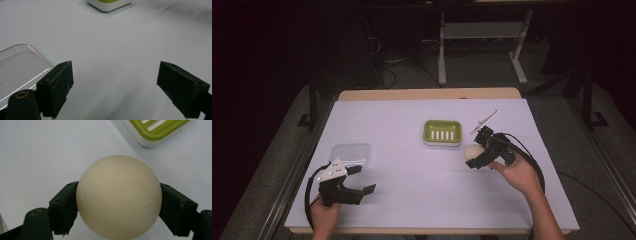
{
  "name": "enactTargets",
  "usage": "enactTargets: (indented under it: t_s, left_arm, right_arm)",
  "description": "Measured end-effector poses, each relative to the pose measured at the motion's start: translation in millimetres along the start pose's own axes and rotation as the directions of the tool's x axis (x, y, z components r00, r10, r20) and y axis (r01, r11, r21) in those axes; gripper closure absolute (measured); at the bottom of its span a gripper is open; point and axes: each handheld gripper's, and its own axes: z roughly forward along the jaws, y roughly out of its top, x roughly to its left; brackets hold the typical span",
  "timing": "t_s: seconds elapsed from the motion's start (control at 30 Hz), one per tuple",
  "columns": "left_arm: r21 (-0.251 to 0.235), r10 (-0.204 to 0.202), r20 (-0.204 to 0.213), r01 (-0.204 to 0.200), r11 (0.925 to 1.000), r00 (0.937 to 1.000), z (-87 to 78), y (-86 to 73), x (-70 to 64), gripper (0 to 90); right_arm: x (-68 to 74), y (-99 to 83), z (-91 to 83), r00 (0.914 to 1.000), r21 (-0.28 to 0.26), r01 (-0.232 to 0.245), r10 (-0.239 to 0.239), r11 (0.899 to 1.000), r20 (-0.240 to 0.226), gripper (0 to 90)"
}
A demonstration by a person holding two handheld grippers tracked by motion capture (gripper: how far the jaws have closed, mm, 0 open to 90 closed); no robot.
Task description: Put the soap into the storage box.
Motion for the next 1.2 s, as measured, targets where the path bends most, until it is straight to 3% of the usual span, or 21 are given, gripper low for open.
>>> enactTargets:
  t_s: [0.7,0.93,1.2]
  left_arm:
    - [0.000,0.012,-0.003,-0.012,0.9999,0.9999,-1.9,0.3,0.6,12.9]
    - [-0.001,0.009,-0.002,-0.009,1.0000,1.0000,-2.1,0.4,0.3,12.9]
    - [-0.003,0.006,-0.001,-0.006,1.0000,1.0000,-2.3,0.5,0.2,12.9]
  right_arm:
    - [0.1,25.5,-5.9,0.9997,-0.013,0.017,-0.017,1.000,-0.019,22.2]
    - [-2.1,40.0,-12.1,0.9995,-0.048,0.020,-0.021,0.999,-0.022,22.2]
    - [-3.4,55.7,-12.6,0.9992,-0.036,0.036,-0.037,0.999,-0.015,22.2]
